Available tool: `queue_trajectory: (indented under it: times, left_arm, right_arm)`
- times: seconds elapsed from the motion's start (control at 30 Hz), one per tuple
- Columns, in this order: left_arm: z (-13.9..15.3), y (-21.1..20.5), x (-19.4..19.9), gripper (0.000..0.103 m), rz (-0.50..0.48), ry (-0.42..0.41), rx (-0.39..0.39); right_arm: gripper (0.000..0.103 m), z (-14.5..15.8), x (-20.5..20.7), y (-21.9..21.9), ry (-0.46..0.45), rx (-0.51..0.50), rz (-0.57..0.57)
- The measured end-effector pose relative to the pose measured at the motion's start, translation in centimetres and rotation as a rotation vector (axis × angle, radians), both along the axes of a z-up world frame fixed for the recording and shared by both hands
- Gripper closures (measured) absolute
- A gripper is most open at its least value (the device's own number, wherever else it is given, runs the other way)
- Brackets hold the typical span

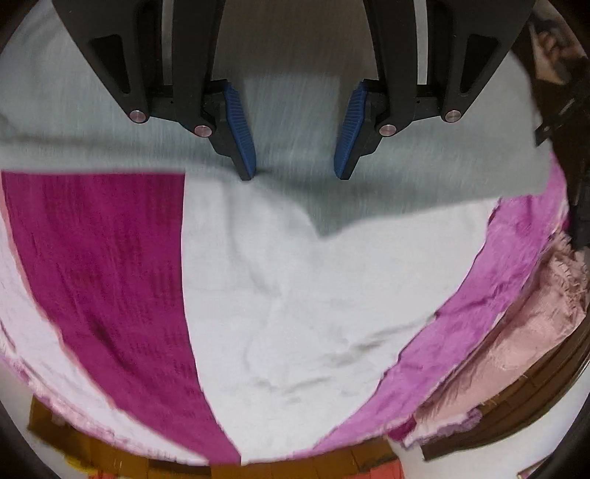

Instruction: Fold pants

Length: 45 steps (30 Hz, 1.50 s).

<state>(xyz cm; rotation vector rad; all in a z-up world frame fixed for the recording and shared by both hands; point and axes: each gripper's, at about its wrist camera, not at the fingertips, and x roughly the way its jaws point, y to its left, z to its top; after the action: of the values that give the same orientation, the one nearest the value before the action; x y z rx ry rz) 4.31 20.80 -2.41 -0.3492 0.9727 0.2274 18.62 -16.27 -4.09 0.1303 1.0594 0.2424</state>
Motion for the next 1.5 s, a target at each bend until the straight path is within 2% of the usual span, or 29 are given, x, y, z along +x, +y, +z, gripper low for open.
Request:
queue_trajectory:
  times: [0.1, 0.3, 0.37, 0.5, 0.6, 0.63, 0.73, 0.83, 1.13, 1.23, 1.37, 1.5]
  left_arm:
    - [0.0, -0.2, 0.5, 0.094, -0.02, 0.009, 0.032]
    - [0.4, -0.7, 0.2, 0.094, -0.036, 0.016, 0.071]
    - [1.0, -0.7, -0.1, 0.094, -0.031, 0.018, 0.074]
    - [1.9, -1.2, -0.7, 0.08, -0.005, 0.034, 0.099]
    - [2.7, -1.9, -1.5, 0.077, -0.015, 0.022, 0.096]
    - [2.9, -2.2, -1.8, 0.072, -0.021, 0.02, 0.093]
    - [3.3, -3.4, -2.4, 0.063, -0.051, 0.02, 0.085]
    - [3.8, -4.9, -2.8, 0.063, -0.088, 0.022, 0.102]
    - [4.2, -7.7, -3.6, 0.061, -0.141, 0.033, 0.108]
    - [3.9, -8.3, -3.7, 0.061, -0.148, 0.051, 0.116]
    - [3.3, -8.5, -3.4, 0.061, -0.147, 0.067, 0.117]
    - [2.7, -8.3, -3.0, 0.061, -0.146, 0.072, 0.104]
  right_arm:
    - [0.062, -0.2, 1.1, 0.4, -0.023, -0.049, 0.004]
    - [0.06, 0.7, 1.7, -0.9, -0.002, 0.026, -0.011]
    - [0.06, 1.8, 0.6, -2.0, -0.012, 0.074, -0.033]
    - [0.06, 4.2, -2.9, -5.2, -0.047, 0.141, -0.052]
    - [0.059, 5.2, -5.8, -7.8, -0.056, 0.166, -0.072]
    - [0.059, 5.3, -6.7, -8.6, -0.051, 0.188, -0.077]
    - [0.058, 5.0, -9.8, -11.6, -0.014, 0.259, -0.115]
    - [0.058, 4.8, -12.3, -13.8, 0.001, 0.28, -0.169]
    - [0.056, 4.8, -18.9, -20.6, -0.032, 0.311, -0.335]
    - [0.056, 3.7, -19.9, -22.3, -0.024, 0.31, -0.396]
    - [0.056, 2.4, -20.2, -24.1, -0.019, 0.394, -0.454]
    - [0.056, 1.3, -19.0, -24.2, -0.003, 0.376, -0.46]
